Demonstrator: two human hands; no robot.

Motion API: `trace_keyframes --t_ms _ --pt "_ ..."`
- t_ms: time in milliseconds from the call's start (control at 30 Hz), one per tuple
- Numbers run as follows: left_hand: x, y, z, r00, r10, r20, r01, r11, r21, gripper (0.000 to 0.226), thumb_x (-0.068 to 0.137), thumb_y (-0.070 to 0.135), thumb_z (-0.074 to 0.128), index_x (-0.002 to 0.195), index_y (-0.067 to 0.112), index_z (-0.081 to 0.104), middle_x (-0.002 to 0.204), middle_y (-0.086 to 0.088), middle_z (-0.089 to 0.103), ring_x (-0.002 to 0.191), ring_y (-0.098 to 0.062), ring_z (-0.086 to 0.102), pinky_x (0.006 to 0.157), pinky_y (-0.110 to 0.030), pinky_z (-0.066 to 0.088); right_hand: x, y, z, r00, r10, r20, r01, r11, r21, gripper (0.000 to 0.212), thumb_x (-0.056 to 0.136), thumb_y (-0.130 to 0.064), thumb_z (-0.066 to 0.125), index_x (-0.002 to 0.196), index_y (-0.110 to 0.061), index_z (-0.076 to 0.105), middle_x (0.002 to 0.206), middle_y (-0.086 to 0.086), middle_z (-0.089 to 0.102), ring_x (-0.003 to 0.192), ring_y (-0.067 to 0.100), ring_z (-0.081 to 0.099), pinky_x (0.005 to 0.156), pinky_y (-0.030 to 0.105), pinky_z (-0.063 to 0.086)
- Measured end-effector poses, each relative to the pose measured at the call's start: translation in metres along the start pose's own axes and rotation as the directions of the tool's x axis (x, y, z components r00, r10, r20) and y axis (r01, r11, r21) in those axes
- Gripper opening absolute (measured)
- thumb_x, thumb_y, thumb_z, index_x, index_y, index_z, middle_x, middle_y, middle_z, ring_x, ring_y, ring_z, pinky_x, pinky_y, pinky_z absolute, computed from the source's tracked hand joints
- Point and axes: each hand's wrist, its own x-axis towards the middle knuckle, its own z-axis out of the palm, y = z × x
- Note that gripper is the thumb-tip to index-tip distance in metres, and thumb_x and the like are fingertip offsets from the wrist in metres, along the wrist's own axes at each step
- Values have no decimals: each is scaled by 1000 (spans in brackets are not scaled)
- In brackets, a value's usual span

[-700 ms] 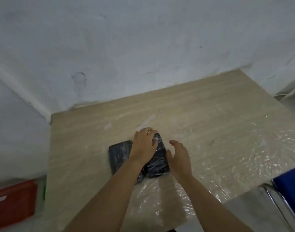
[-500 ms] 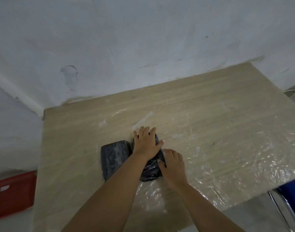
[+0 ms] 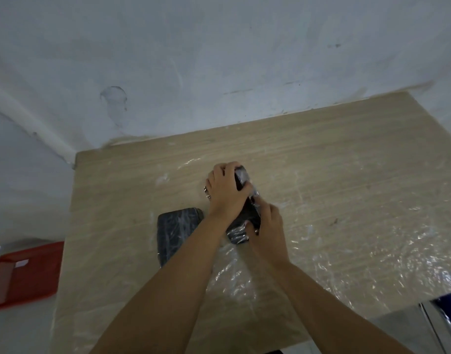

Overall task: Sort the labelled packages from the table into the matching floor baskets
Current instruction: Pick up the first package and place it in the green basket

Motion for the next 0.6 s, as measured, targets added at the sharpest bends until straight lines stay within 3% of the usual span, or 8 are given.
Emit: trace_keyframes --t_ms 167,300,367,467,600 --pt "-15 -13 -66 986 -93 -136 53 960 -276 53 76 20 65 124 22 44 118 -3 34 114 -19 38 98 -25 37 7 -44 7 974 -226 -22 218 958 -185 61 78 -11 60 135 -19 38 118 12 51 103 28 49 88 44 44" --pt "-44 -49 -114 956 -183 -228 91 927 -365 32 78 14 63 107 21 52 112 -1 34 100 -10 46 81 -2 37 -17 -74 33 946 -323 30 319 909 -270 52 81 -18 59 130 -13 43 118 9 56 104 28 51 87 44 44" --pt "-63 -67 -129 940 -261 -219 155 900 -407 22 81 22 63 98 21 51 110 -1 35 92 -2 48 74 -1 40 -32 -82 43 921 -388 46 374 841 -392 51 72 -15 67 121 -14 51 113 9 59 98 29 55 82 43 46" --pt "-89 -93 -139 931 -324 -169 236 885 -401 24 81 35 63 92 19 49 104 -2 38 84 -1 48 68 -9 42 -50 -90 57 895 -441 67 406 745 -529 53 62 -13 73 113 -16 56 109 11 63 96 33 59 82 44 49" --pt "-112 -112 -138 944 -299 -137 232 900 -369 20 83 28 64 98 22 52 108 -1 39 90 -1 48 74 -5 42 -65 -87 68 885 -454 103 421 686 -594 52 60 -15 75 110 -16 59 110 10 65 99 33 61 87 46 49"
